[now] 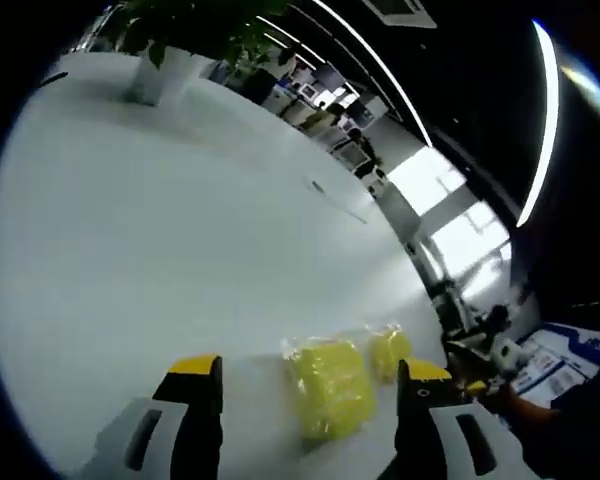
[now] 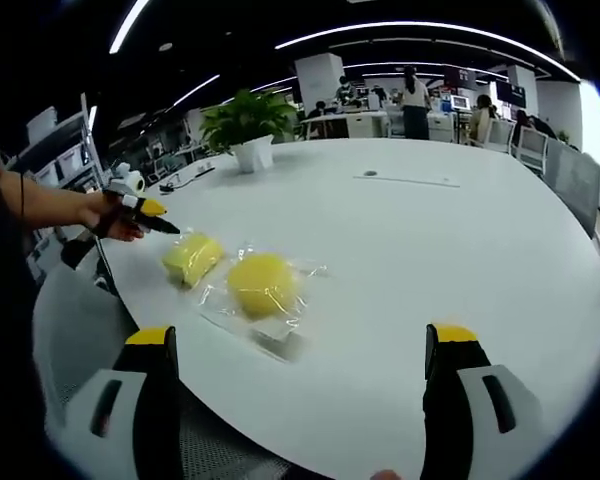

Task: Compare the silicone blocks by pressing each to a similar depth, holding the contact briefly, and releasing to observe deformation and rebound differences across the visible hardness samples.

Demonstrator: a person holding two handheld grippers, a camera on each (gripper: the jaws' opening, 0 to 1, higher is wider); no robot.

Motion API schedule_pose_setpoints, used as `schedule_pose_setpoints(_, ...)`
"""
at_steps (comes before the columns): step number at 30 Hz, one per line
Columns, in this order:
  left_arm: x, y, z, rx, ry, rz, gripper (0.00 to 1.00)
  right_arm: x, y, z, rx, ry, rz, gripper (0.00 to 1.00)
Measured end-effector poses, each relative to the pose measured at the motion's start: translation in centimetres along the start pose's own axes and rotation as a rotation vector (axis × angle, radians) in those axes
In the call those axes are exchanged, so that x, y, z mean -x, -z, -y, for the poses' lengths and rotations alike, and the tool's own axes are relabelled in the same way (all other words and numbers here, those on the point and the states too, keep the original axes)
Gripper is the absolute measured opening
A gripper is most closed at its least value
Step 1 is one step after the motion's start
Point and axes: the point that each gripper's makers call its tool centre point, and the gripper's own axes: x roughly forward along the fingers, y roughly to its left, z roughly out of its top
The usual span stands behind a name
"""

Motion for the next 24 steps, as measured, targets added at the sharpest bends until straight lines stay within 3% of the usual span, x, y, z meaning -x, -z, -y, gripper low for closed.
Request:
schedule_pose_setpoints(3,-0.6,0.1,-1.0,-0.008,-0.033,-0.001,0.61,0.2,-0.1,0.4,0.006,0.011,0.008,0.96)
schedule_pose_setpoints(9,-1.7,0.5,-1.8,0.068,-0.026,-0.007,0.5,0.4,-0.4,0.5,-0.027,0.004,0.014,0.96)
schedule_pose_setpoints(13,-2.1,0.9,-1.4,0.145,0.023,-0.01,0.32,0.2,-0.6,0.3,-0.032,0.008,0.032,0.96)
schedule_pose_setpoints(15,-2.1,1.3,-1.8,0.135,0.021,-0.016,0.22,0.0,-0.4,-0.2,-0.019,0.001,0.019,0.96)
schedule_pose_setpoints(19,-2.4,1.3,-2.4,0.149,0.01,0.004,0.22,-0.2,-0.5,-1.0,0.017,-0.014,0.008,0.96)
schedule_pose_setpoints(24,-2.7,0.4,-2.5,0.203,0.041,0.049,0.22,-0.2,-0.7,-0.9,-0.043,-0.042,0.025,0.96)
